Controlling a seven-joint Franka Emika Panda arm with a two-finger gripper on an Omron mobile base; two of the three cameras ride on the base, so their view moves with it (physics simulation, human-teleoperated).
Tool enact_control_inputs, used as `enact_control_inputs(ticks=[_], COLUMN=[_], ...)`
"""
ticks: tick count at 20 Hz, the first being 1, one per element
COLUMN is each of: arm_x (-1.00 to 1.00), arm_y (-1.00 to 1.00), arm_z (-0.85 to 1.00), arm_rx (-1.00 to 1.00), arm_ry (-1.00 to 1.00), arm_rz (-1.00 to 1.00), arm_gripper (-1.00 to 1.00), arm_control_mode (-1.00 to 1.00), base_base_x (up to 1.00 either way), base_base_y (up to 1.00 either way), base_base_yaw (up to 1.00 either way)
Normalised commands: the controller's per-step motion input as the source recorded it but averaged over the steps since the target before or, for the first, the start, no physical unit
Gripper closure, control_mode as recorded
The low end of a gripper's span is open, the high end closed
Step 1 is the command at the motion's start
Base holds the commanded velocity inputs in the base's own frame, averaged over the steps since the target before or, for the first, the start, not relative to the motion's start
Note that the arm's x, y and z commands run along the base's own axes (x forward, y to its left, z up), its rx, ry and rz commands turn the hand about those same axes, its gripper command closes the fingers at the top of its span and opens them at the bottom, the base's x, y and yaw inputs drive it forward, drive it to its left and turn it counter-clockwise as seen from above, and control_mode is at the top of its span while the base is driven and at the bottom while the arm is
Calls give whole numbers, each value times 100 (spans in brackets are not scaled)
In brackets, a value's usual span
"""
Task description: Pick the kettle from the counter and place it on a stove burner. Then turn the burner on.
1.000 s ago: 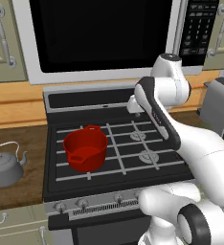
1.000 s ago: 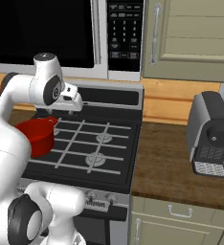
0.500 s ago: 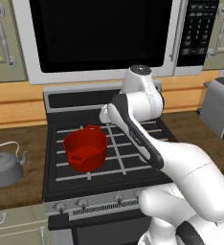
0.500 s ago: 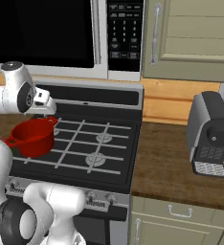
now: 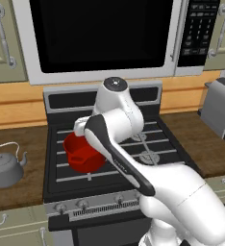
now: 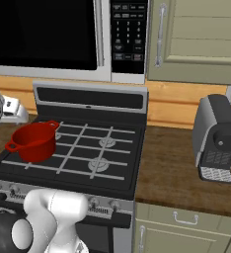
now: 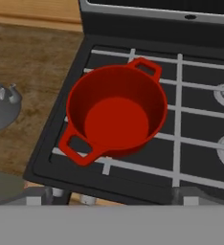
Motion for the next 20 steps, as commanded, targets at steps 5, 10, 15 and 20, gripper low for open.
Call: enact_control_inputs(ticks=[5, 10, 15, 20], arm_x=[0, 29, 45, 33], arm_y=[17, 21, 22, 26], arm_z=[1, 0, 0, 0], arm_rx=[0, 4, 8, 6], arm_ry=[0, 4, 4, 4], arm_rz=[0, 0, -4, -5], arm_gripper=[-100, -100, -100, -100], arm_control_mode=[-100, -100, -100, -100], base_base_x=[0, 0, 0, 0], base_base_y=[0, 0, 0, 0], base_base_yaw=[0, 0, 0, 0])
